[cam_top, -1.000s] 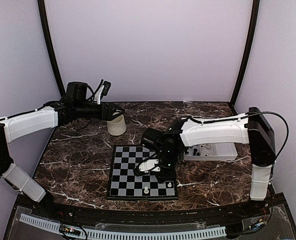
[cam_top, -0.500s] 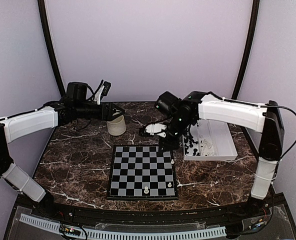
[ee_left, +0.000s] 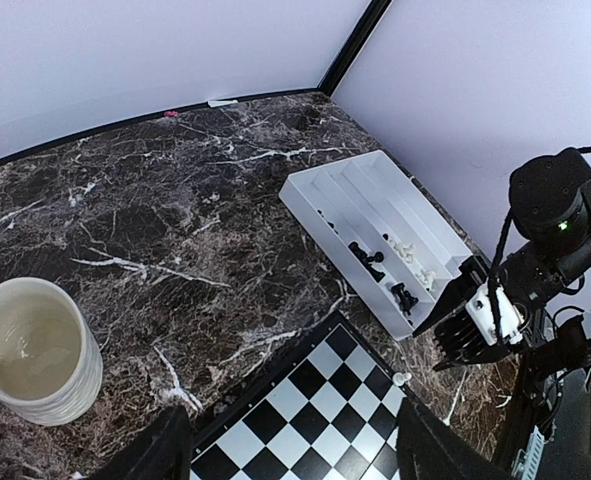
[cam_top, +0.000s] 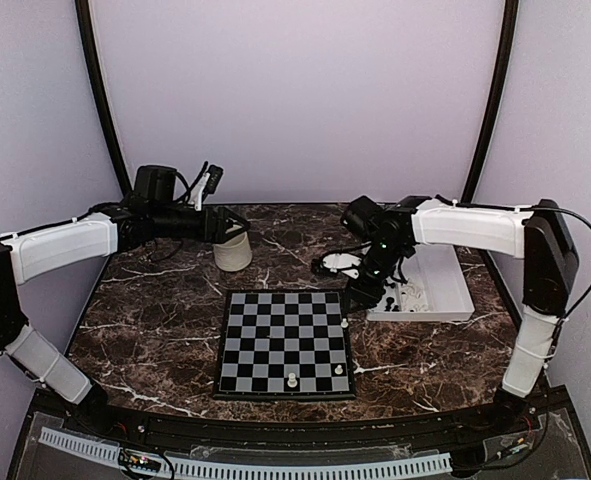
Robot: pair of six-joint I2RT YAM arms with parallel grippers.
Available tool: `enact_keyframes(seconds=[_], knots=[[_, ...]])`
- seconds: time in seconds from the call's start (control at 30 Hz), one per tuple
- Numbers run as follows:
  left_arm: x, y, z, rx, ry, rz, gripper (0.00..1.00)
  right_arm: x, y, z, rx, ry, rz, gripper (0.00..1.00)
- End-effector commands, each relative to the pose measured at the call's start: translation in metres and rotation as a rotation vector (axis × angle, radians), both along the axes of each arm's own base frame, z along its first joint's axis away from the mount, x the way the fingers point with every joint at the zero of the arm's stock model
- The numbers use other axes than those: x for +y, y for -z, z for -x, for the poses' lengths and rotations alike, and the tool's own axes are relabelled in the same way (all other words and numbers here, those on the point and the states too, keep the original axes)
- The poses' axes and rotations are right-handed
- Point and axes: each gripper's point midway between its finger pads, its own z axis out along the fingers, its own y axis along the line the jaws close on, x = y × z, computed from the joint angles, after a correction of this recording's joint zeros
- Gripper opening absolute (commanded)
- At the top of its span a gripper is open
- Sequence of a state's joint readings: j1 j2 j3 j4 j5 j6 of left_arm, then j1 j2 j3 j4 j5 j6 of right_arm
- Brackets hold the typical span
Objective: Set up the chess pieces on the board
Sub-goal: Move the pawn to g2.
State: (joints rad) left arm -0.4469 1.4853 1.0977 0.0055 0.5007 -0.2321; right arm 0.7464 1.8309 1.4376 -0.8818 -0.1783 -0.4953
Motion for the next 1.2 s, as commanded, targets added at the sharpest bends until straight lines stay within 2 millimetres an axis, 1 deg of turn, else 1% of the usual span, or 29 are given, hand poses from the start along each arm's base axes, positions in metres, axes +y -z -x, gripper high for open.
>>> enact_keyframes(seconds=[0.0,0.13,0.23,0.43,0.57,0.83,0.93,1.0,1.17], knots=[[-0.002,-0.019,-0.002,-0.034,0.012,0.024,0.72,0.003,0.016,0.000,0.018,-0.005,0.013,0.46],[-0.002,-0.019,-0.003,-0.034,0.014,0.024,0.72,0.005,0.027,0.006,0.040,-0.017,0.024,0.50],[-0.002,-0.020,-0.003,-0.035,0.014,0.025,0.73,0.006,0.033,0.006,0.037,-0.023,0.035,0.49],[-0.003,-0.019,-0.003,-0.035,0.018,0.025,0.72,0.009,0.043,0.005,0.043,-0.022,0.057,0.39],[-0.003,-0.021,-0.003,-0.039,0.019,0.026,0.72,0.011,0.046,0.006,0.050,-0.032,0.062,0.33],[-0.004,-0.021,-0.002,-0.039,0.022,0.027,0.73,0.014,0.050,0.008,0.063,-0.043,0.064,0.17],[-0.003,-0.021,-0.003,-0.039,0.021,0.028,0.73,0.015,0.052,0.010,0.075,-0.049,0.063,0.14],[-0.004,-0.021,-0.003,-0.038,0.021,0.028,0.73,0.017,0.051,0.011,0.077,-0.056,0.058,0.11],[-0.004,-0.020,-0.003,-0.033,0.022,0.028,0.73,0.023,0.040,0.014,0.062,-0.074,0.041,0.02]])
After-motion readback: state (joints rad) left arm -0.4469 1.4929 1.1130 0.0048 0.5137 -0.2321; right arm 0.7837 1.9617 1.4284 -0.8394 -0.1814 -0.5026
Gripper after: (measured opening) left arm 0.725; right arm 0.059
